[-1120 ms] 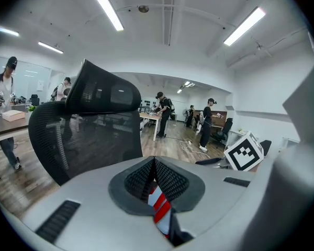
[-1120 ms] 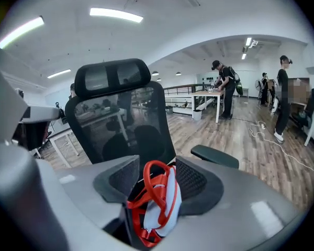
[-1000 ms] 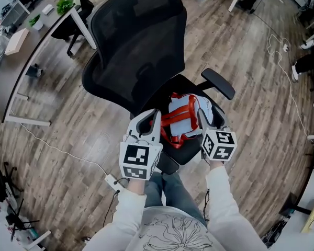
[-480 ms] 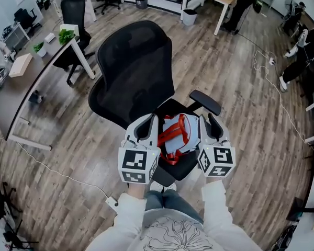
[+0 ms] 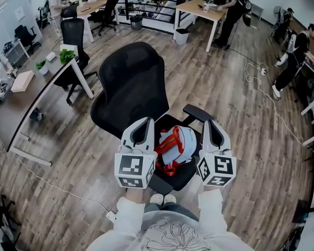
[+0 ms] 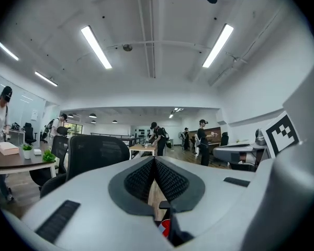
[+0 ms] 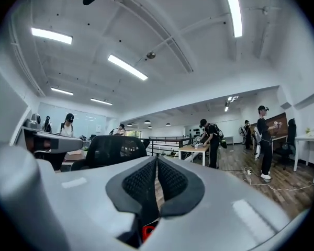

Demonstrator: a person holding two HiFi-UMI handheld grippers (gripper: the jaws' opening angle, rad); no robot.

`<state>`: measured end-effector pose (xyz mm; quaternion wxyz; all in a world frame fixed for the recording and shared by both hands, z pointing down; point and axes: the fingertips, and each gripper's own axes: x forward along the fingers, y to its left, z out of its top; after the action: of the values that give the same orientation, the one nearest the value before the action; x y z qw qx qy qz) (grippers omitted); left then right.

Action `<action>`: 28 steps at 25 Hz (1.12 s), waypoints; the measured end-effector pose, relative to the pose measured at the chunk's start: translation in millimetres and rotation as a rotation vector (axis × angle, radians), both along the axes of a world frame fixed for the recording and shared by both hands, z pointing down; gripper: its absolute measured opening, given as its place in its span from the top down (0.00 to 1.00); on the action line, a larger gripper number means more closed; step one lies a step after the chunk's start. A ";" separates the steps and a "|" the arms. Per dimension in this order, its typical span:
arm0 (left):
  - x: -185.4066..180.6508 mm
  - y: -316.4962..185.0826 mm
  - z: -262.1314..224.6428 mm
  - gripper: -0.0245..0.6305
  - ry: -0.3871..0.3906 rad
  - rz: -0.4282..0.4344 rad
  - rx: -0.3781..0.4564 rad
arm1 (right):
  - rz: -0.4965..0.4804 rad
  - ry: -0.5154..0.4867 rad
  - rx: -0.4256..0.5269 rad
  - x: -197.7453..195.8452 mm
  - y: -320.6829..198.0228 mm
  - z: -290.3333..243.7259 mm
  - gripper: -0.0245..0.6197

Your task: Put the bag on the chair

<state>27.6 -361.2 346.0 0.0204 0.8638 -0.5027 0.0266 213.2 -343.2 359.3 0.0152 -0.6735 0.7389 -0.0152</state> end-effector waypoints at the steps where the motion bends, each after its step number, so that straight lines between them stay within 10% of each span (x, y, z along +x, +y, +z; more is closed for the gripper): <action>1: 1.1 1.9 -3.6 0.95 0.003 0.003 0.008 | 0.003 0.002 0.010 1.3 2.6 -4.5 0.93; 28: 3.1 23.1 -22.4 0.95 0.019 -0.011 0.042 | 0.002 -0.005 0.046 2.7 23.0 -22.8 0.94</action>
<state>30.8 -338.1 323.6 0.0073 0.8614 -0.5079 0.0075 216.0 -320.2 336.6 0.0326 -0.6738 0.7382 0.0001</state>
